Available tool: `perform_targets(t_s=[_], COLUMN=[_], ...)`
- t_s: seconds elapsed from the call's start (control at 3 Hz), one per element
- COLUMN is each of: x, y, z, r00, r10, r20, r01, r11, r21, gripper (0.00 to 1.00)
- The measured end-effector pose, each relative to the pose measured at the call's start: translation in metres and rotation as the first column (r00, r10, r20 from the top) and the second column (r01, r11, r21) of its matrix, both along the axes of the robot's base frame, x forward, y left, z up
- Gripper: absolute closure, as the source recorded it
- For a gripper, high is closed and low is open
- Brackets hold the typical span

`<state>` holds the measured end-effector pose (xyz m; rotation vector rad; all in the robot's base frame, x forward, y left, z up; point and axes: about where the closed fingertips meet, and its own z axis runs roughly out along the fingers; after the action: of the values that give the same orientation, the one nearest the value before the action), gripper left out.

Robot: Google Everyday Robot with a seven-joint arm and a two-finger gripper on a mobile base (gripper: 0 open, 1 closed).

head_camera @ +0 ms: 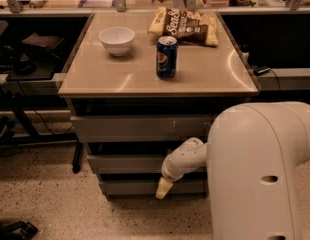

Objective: Open middle drawer

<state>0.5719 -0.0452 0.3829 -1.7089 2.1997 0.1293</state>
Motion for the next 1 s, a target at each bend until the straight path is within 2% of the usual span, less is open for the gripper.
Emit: perform_targets(t_s=[0.67,1.0], x=[0.0006,0.0006], y=[0.0002,0.0002], z=[0.0102,0.0102], r00=[1.0000,1.0000], r10=[0.000,0.000], r20=[0.000,0.000], r01=[0.000,0.000], r11=[1.000,1.000], r21=[0.000,0.000], gripper=[0.00,0.19])
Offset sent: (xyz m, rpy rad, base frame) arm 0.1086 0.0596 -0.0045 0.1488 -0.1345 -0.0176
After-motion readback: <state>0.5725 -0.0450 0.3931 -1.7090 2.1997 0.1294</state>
